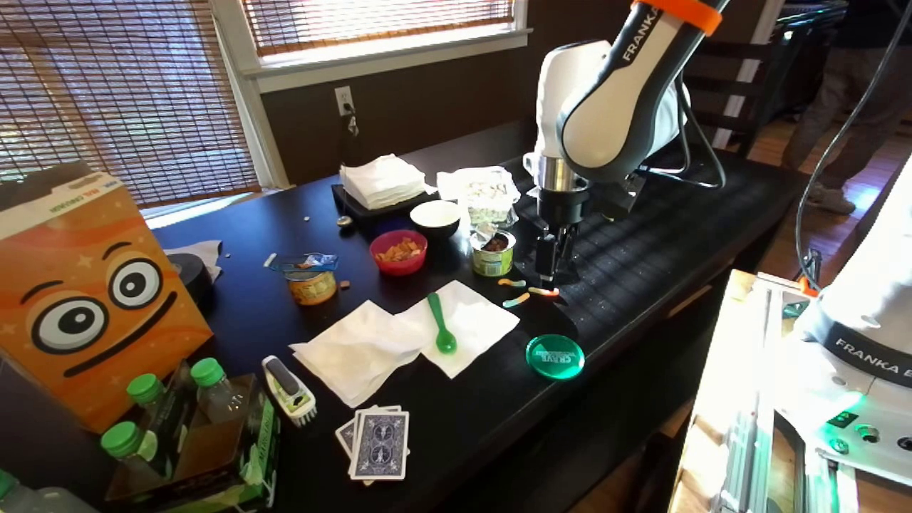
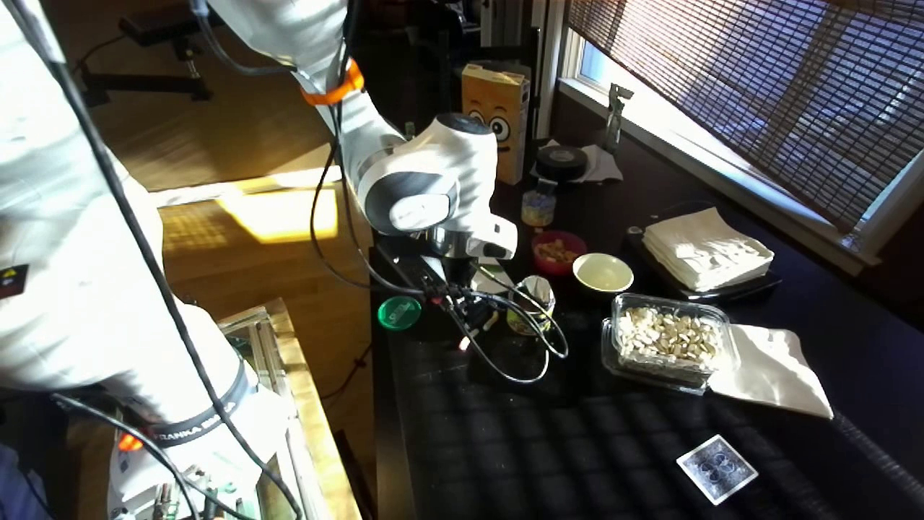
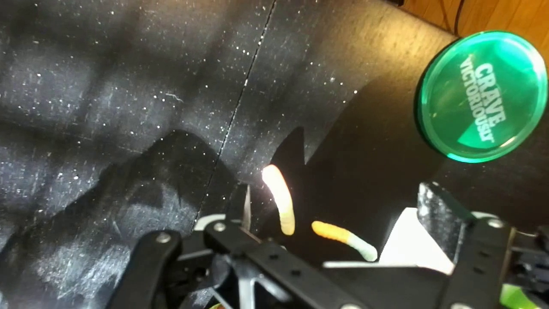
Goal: Put the orange and blue objects in the black and white bowl.
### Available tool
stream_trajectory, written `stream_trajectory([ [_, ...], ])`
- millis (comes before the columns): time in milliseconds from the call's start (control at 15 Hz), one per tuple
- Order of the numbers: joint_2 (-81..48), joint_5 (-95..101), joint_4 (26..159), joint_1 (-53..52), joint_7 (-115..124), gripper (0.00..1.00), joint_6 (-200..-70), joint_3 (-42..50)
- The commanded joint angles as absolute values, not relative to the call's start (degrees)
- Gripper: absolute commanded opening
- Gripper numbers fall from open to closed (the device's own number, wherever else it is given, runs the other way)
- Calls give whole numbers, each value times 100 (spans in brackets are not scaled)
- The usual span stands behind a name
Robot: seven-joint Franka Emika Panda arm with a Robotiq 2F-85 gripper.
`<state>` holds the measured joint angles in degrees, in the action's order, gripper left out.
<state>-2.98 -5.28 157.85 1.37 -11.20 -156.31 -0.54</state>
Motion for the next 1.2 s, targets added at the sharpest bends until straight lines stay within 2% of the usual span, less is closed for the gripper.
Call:
stream_trajectory([
  [0,-698,-1073,15780,210,-1755,100,-16151,-140],
  [600,-1238,-1710,15781,836,-2407,100,-16976,-791],
  [1133,-1604,-1066,15783,1152,-2074,100,-17676,-924],
])
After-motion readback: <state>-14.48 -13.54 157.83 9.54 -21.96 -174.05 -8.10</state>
